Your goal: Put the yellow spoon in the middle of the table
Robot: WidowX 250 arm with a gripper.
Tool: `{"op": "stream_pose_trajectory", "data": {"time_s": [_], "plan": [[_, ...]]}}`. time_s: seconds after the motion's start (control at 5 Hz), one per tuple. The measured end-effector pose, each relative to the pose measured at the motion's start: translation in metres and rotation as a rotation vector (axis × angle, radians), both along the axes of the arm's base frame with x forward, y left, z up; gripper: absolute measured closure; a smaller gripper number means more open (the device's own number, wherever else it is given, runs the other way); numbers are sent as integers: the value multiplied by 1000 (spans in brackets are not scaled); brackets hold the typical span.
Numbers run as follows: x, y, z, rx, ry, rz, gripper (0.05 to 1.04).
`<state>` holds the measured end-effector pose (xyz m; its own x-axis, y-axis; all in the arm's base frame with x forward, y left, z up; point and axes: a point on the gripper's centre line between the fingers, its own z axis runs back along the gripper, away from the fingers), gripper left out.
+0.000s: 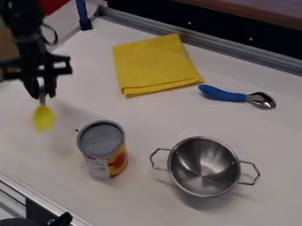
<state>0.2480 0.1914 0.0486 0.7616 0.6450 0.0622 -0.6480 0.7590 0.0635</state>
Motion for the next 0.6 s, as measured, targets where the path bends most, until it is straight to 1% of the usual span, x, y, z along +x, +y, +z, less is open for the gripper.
{"op": "stream_pose_trajectory", "data": {"time_s": [0.2, 0.4, 0.6], "plan": [[22, -1, 27, -9, -59, -14, 808], [41, -20, 34, -23, -80, -140, 808], [60, -63, 36, -61, -79, -305, 808]]}}
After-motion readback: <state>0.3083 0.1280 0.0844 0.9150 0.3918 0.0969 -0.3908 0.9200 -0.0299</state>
